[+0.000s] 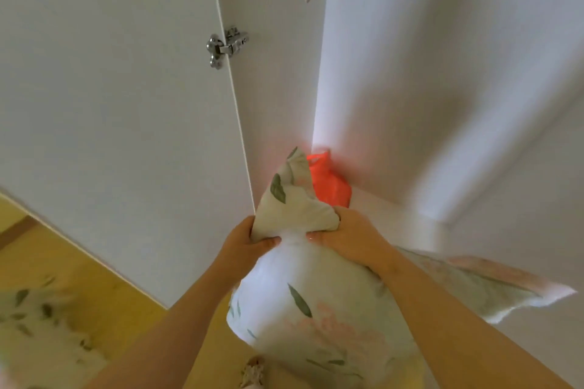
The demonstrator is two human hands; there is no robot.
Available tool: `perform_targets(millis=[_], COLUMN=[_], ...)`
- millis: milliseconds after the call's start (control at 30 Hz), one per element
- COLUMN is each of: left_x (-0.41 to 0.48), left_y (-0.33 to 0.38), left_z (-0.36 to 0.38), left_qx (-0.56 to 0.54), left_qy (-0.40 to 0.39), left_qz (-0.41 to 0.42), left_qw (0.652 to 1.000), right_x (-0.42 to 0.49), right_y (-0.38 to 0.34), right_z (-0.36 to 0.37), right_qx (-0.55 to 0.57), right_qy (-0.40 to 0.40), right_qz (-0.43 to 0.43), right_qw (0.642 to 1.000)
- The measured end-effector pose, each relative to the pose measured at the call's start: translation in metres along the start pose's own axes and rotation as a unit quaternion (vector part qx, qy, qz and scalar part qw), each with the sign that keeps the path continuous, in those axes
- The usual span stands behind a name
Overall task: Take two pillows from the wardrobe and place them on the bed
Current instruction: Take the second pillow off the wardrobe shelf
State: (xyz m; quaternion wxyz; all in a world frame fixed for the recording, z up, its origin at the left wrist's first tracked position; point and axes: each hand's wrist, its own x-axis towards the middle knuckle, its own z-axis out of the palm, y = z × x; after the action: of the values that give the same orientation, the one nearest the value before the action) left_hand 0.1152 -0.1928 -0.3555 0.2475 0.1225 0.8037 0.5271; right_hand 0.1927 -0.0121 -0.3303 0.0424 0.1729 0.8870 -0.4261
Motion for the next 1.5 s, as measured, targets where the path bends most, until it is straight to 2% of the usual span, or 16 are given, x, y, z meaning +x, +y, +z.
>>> perform_targets(millis=[167, 367, 433, 500, 600, 733, 800, 933, 1000, 1267, 1500], left_x=[-0.026, -0.04, -0.046, -0.053, -0.059, -0.047, -0.038, -0.02, -0.013, -0.011, -0.031], left_y=[-0.042, -0.073, -0.082, -0.09, -0.1, -0.111, -0.113, -0.108, -0.106, -0.109, -0.088], left_z=[-0.005, -0.048, -0.068, -0.088, -0.117, -0.157, -0.176, -0.202, -0.208, -0.207, -0.171], left_qx=[0.026, 0.053, 0.028, 0.02, 0.014, -0.028, -0.049, -0.089, -0.102, -0.068, -0.05], left_qy=[0.049, 0.095, 0.145, 0.226, 0.345, 0.427, 0.4, 0.295, 0.262, 0.285, 0.28], left_qz=[-0.083, -0.16, -0.188, -0.211, -0.209, -0.195, -0.161, -0.08, -0.06, -0.106, -0.126], left_qw=[0.995, 0.981, 0.971, 0.951, 0.915, 0.882, 0.901, 0.948, 0.958, 0.95, 0.95], right_x=[0.005, 0.016, 0.023, 0.03, 0.04, 0.052, 0.056, 0.063, 0.065, 0.058, 0.036], right_y=[0.0, -0.016, -0.025, -0.034, -0.049, -0.069, -0.076, -0.082, -0.082, -0.074, -0.051], right_z=[0.047, 0.099, 0.113, 0.125, 0.143, 0.169, 0.178, 0.19, 0.195, 0.201, 0.179], right_qx=[-0.048, -0.042, -0.041, -0.048, -0.067, -0.098, -0.098, -0.079, -0.077, -0.06, -0.044], right_qy=[-0.084, -0.13, -0.142, -0.149, -0.16, -0.171, -0.172, -0.17, -0.159, -0.126, -0.09], right_qz=[0.005, 0.013, 0.016, 0.02, 0.017, 0.007, 0.009, 0.019, 0.02, 0.056, 0.093], right_qw=[0.995, 0.991, 0.989, 0.987, 0.985, 0.98, 0.98, 0.982, 0.984, 0.989, 0.991])
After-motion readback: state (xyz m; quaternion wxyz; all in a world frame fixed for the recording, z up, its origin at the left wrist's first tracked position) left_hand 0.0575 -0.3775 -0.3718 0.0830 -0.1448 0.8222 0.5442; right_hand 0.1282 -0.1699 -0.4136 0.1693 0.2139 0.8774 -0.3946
